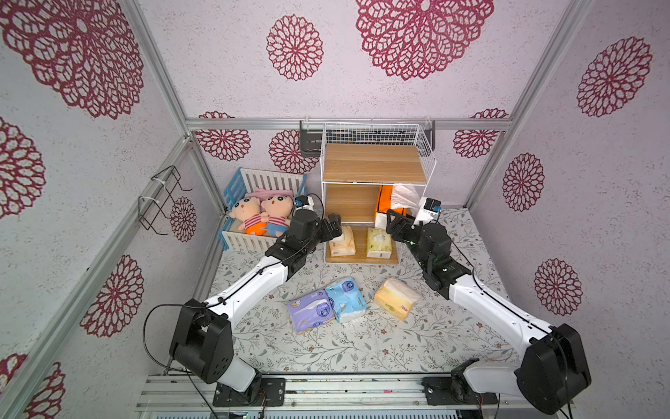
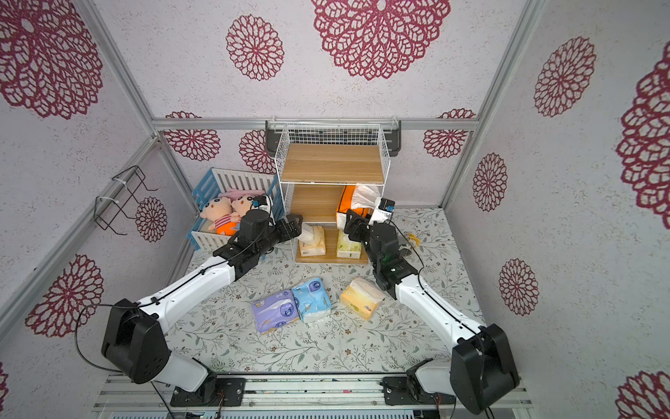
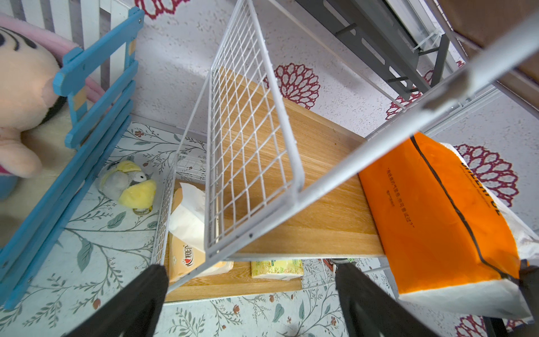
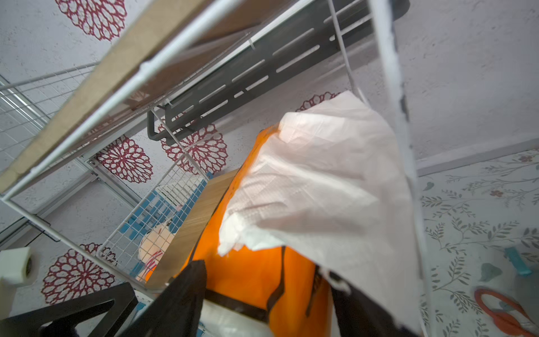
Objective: Remove the tissue boxes from the shelf
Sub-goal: Pick up a box of tissues from the shelf, then place the box of tissues at the center of the board.
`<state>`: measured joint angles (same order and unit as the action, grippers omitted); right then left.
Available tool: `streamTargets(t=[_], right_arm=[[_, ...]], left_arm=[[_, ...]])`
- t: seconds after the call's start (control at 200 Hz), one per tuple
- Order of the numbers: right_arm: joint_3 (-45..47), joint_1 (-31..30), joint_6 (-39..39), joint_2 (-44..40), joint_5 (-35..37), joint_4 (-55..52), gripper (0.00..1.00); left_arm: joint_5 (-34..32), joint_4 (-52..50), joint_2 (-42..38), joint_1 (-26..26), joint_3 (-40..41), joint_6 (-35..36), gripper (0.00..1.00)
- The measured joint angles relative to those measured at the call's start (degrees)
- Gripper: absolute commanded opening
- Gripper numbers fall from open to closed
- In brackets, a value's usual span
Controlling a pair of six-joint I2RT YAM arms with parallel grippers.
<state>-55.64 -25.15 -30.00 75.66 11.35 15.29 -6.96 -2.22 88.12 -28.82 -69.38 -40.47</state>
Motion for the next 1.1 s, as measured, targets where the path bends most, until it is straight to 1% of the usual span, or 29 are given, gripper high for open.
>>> streamTargets(t=[0.085, 0.265, 0.42, 0.5, 0.786, 0.976, 1.096], right_arm=[[0.0, 0.1, 0.4, 0.3, 0.3, 0.0, 0.65], [0.0, 0.4, 0.9, 0.6, 0.8, 0.4, 0.43], [0.0, 0.7, 1.7, 0.6, 0.7, 0.6, 0.21], [-0.1, 0.7, 1.9, 0.5, 0.5, 0.6, 0.13], [-0.1, 0.8, 2.6, -3.2, -1.0, -2.8, 0.03], [0.1, 0.8, 2.4, -7.8, -2.7, -6.6, 0.00], [2.3, 0.8, 2.3, -12.1, -3.8, -8.0, 0.00]], left_arm=[[0.0, -0.1, 0.0, 0.0, 0.0, 0.0, 0.97], [-0.1, -0.5, 0.0, 0.0, 0.0, 0.4, 0.97], [-0.4, -0.7, -0.2, 0.0, 0.0, 0.6, 0.97], [-0.5, -0.7, -0.5, 0.1, 0.0, 0.4, 0.97], [-1.1, -1.5, -2.5, 0.1, 0.7, -0.2, 0.97], [-4.2, -3.3, -7.7, 0.1, 1.2, 0.2, 0.97], [-6.4, -3.7, -11.6, 0.2, 2.1, 0.4, 0.97]])
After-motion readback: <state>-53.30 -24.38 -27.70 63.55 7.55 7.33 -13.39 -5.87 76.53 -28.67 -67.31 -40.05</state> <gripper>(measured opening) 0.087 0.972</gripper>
